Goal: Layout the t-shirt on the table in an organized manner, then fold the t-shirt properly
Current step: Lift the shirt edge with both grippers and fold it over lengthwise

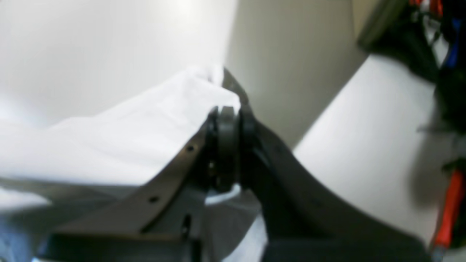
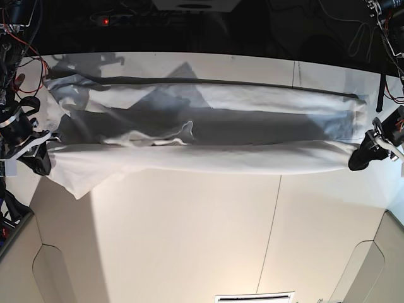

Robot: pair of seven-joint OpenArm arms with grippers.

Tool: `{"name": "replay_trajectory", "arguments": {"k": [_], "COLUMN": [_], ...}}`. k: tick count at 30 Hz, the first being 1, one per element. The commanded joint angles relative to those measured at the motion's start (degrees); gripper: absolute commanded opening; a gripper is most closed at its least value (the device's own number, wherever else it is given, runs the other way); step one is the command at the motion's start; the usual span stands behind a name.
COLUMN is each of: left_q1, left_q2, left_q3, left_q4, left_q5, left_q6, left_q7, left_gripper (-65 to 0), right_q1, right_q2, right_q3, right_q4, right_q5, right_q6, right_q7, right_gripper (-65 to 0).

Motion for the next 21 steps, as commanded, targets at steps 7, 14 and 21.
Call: {"name": "replay_trajectory", "arguments": {"k": [7,14,21], "left_q1": [2.71,4.68,5.27], "left_q2": [-1.25,-1.11,-0.33], "left_q3": [-0.50,-0.48,-0.44], "left_q4": [1.03,1.01,1.01], "left_q5": [-1.14,3.04,7.80], "left_q6": [-0.69,-0.69,-0.69], "left_q7": [1.31,2.75,2.67], "left_gripper": [-65.0,-65.0,-65.0], "right_q1": [-2.91,-6.58,-8.44], "right_q2": [0.96,0.79,-1.36], "right_q3": [4.59,4.57,4.50], "right_q4": [1.01,0.96,-0.46], "right_q5": [4.33,4.35,1.75], "right_q6": [-0.04,-0.09,-0.74], "right_q7": [-4.59,-7.08,-7.65], "right_gripper": [-65.0,-65.0,-65.0]}}
